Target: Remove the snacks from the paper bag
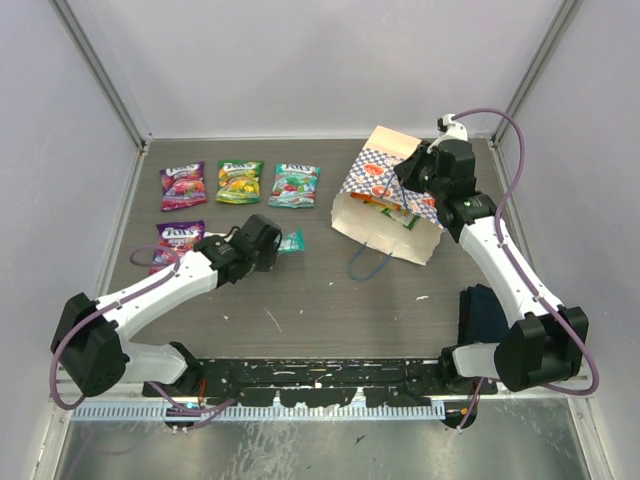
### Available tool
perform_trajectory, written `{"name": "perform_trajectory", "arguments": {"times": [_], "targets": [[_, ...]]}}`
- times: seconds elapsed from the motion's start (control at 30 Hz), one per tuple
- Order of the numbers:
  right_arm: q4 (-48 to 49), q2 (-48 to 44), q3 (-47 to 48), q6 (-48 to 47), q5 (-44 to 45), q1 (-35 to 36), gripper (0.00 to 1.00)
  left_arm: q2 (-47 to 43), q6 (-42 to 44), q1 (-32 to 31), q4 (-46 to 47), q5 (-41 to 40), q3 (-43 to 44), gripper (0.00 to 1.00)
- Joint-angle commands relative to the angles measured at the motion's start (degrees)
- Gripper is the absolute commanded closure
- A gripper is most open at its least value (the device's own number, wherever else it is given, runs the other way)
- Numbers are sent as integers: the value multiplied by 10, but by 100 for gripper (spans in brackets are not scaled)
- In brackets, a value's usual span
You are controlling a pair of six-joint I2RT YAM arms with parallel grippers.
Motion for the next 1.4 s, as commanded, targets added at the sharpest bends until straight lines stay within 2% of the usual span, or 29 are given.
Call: {"name": "perform_trajectory", "arguments": {"times": [0.0,0.07,0.1,0.17,0.23,0.3,0.33,0.37,0.43,0.47,0.53,0.57,0.6,0.7,0.73,0.8,0.87,1.0,1.13,1.37], "targets": [[20,-28,23,0,7,3,99,13,-250,7,97,-28,20,65],[20,-27,23,0,6,3,99,14,-229,7,112,-55,27,4],[20,-25,22,0,5,3,99,12,-217,7,113,-68,32,1],[20,-24,22,0,4,3,99,9,-161,7,96,-99,58,2],[20,-22,23,-2,3,3,99,10,-33,7,65,-144,106,2],[19,-23,24,-4,6,3,99,15,200,7,96,-187,157,2],[18,-23,24,-5,8,3,99,19,344,7,128,-186,175,2],[18,-24,24,-7,10,3,99,22,515,7,175,-157,185,2],[16,-25,25,-11,14,3,99,27,827,7,226,-29,191,2],[15,-25,25,-14,16,3,99,26,927,6,206,37,189,2],[13,-25,25,-17,18,3,99,17,1077,1,145,114,171,2],[13,-24,25,-19,18,3,99,13,1123,-8,114,113,154,2],[13,-23,26,-19,17,3,99,11,1165,-25,88,90,138,2],[21,-17,24,-12,3,3,99,37,1296,-96,33,-57,84,2],[26,-15,22,-6,-6,3,99,58,1325,-117,20,-120,71,2],[32,-9,20,-1,-20,3,99,107,1345,-132,-11,-155,68,2],[32,-4,19,-4,-23,3,99,129,1350,-136,-7,-141,69,2],[27,-7,15,-15,-9,3,99,99,1376,-159,109,-66,38,2],[26,-5,13,-19,-6,3,99,98,1396,-176,171,-43,28,2],[28,2,9,-21,-10,3,99,171,1413,-203,202,-19,42,2]]}}
